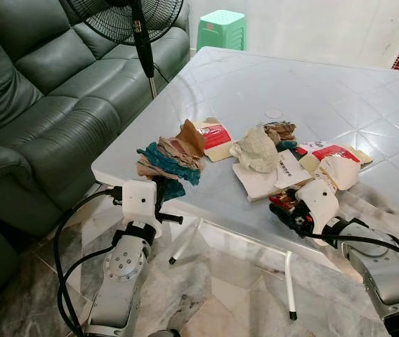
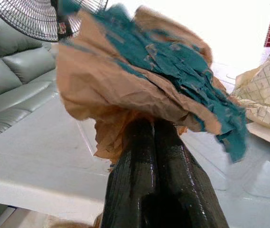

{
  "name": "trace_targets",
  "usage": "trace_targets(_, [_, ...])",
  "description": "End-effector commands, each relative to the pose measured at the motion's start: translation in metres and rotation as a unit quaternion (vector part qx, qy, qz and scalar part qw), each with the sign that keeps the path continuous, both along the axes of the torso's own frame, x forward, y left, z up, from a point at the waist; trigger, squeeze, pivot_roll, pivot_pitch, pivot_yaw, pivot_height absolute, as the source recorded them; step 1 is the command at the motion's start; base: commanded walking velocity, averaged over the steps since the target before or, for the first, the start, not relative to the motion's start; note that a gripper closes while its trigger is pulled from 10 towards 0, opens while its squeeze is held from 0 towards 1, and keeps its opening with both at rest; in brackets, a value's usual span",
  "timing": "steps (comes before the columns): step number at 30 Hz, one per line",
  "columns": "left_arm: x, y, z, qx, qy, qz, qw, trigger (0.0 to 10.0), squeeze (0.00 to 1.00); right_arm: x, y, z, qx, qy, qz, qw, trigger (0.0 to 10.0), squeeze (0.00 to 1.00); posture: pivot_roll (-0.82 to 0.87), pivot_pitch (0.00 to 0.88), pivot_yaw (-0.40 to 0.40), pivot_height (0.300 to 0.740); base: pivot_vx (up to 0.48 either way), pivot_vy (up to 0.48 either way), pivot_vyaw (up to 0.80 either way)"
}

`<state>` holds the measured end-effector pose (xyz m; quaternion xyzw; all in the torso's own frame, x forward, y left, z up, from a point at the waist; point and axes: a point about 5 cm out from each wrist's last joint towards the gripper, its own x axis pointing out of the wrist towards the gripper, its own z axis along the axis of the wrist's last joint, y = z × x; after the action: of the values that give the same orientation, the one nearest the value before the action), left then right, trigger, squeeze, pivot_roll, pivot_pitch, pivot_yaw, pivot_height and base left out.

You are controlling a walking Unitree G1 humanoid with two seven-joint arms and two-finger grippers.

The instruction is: Picking trash to rubbish bin

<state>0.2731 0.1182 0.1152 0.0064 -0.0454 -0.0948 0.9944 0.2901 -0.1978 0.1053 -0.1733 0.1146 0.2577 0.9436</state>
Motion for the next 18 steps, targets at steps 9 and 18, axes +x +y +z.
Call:
trace_targets(9, [0.0024, 0.0006, 0.0006, 0.002, -0.001, 0.005, 1.000, 0.0, 0.00, 0.0066, -0.0030, 0.0062, -0.009, -0.024, -0.017, 1.000, 0.0, 0.00, -0.08, 0.063, 0.017, 0.740, 0.000, 0.000, 0.00])
trace_targets(18, [0.0027, 0.0009, 0.0010, 0.002, -0.002, 0.006, 1.000, 0.0, 0.00, 0.0092, -0.0025, 0.0072, -0.009, -0.031, -0.021, 0.999, 0.0, 0.00, -0.07, 0.063, 0.018, 0.740, 0.000, 0.000, 0.00])
